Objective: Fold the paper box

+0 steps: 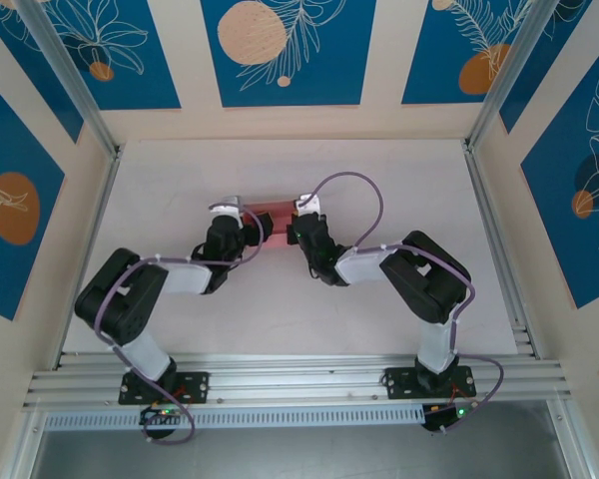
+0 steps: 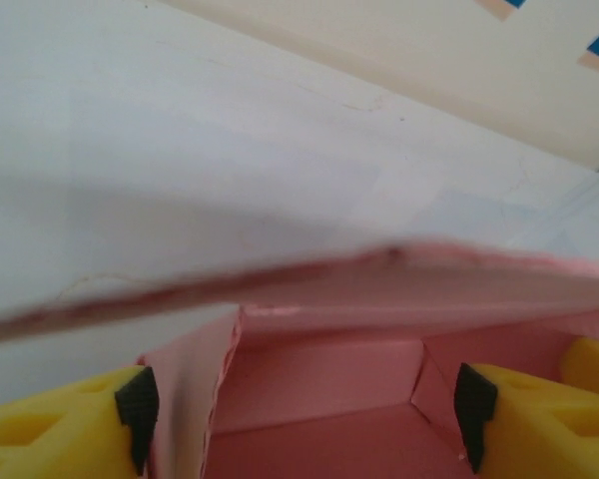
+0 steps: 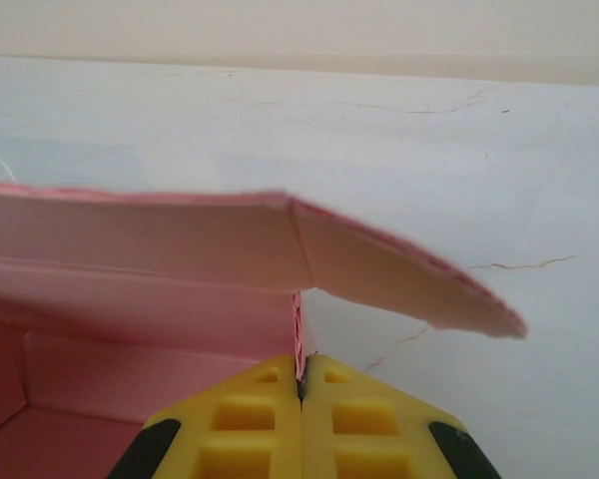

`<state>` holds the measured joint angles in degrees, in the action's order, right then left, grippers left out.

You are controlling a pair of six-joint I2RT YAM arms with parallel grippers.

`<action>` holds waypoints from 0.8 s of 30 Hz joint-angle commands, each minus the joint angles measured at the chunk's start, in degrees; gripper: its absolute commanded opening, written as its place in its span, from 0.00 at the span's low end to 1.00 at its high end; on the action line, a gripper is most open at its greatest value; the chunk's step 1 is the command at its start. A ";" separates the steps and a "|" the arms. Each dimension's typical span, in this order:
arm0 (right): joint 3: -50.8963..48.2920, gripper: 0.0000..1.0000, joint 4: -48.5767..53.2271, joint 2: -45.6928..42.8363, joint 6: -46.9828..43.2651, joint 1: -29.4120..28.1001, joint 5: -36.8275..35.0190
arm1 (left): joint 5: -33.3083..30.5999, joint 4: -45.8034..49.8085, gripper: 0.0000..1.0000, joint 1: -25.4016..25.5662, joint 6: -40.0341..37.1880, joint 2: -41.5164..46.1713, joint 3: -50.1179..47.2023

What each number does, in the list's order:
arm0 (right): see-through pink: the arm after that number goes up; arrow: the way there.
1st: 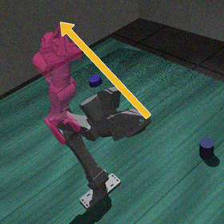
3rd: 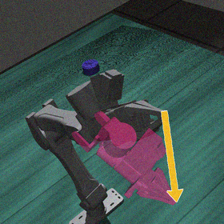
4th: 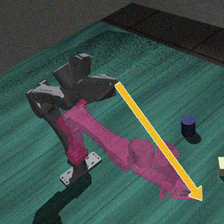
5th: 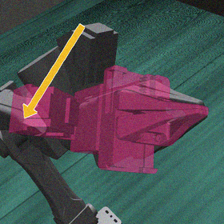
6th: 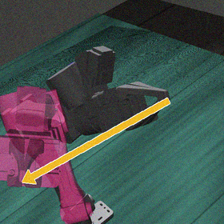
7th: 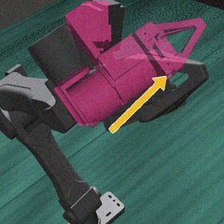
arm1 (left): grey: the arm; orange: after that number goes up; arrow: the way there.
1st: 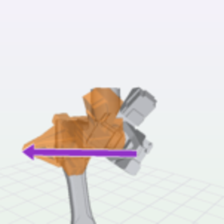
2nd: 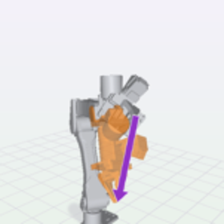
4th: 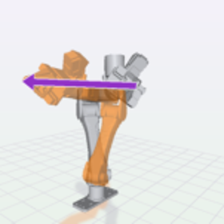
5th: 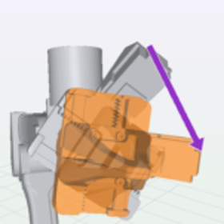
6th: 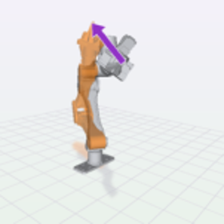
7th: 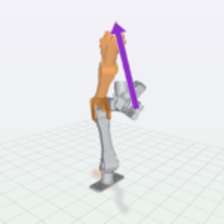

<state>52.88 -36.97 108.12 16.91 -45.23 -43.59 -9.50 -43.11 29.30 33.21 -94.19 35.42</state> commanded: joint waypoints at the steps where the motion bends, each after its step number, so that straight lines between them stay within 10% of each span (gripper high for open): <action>1: -2.04 0.02 2.15 -0.01 0.90 -0.75 -0.90 | 0.65 3.81 0.99 0.45 2.43 3.70 -3.36; 15: -2.66 0.02 2.17 0.87 1.06 -2.05 -2.93 | 1.77 20.07 1.00 -0.28 2.87 29.90 -10.16; 24: -3.07 0.02 1.31 0.85 -0.55 -3.43 -4.21 | 2.63 38.69 0.90 -4.20 -14.86 32.45 8.89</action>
<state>51.66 -38.57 108.12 16.86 -47.81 -46.74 -9.54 -11.77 27.38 26.61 -58.96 37.26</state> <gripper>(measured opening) 0.057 0.910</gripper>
